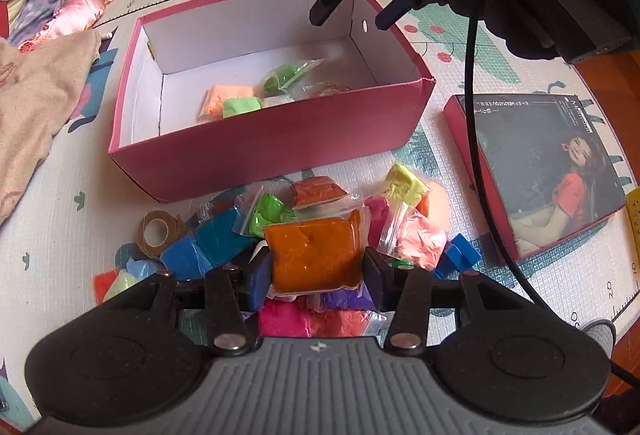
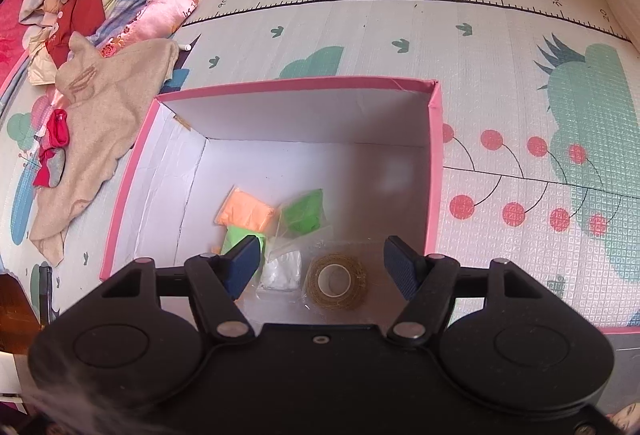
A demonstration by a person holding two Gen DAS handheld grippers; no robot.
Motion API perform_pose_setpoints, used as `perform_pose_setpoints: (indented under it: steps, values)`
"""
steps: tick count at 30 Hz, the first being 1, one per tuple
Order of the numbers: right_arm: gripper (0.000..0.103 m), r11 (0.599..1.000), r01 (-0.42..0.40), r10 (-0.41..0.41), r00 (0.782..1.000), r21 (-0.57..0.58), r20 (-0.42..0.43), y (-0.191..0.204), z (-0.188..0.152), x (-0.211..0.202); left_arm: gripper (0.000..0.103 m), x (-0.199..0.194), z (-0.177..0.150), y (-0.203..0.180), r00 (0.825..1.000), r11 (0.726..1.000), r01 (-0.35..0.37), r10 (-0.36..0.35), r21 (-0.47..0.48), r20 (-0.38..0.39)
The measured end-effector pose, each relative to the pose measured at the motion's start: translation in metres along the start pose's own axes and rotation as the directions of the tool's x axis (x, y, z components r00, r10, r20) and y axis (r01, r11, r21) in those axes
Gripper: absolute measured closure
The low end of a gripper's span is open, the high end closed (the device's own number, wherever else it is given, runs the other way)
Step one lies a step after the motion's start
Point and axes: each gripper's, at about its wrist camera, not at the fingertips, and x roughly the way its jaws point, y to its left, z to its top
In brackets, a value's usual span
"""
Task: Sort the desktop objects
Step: 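Lift the orange packet with the left tool and lower it into the box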
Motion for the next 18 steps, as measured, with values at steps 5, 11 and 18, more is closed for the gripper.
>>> perform_pose_setpoints:
  steps: [5, 11, 18]
  values:
    - [0.034, 1.000, 0.001, -0.001, 1.000, 0.003, 0.007, -0.004, -0.003, -0.005, 0.056, -0.011, 0.023, 0.007, 0.997, 0.999, -0.031, 0.030, 0.013, 0.064]
    - [0.034, 1.000, -0.005, 0.004, 1.000, 0.021, 0.024, -0.010, -0.004, -0.012, 0.056, -0.021, 0.059, 0.018, 0.989, 0.997, -0.074, 0.069, 0.033, 0.130]
    - [0.034, 1.000, -0.015, 0.015, 1.000, 0.016, 0.023, -0.009, -0.005, -0.010, 0.056, -0.018, 0.108, 0.029, 0.977, 0.988, -0.125, 0.106, 0.095, 0.184]
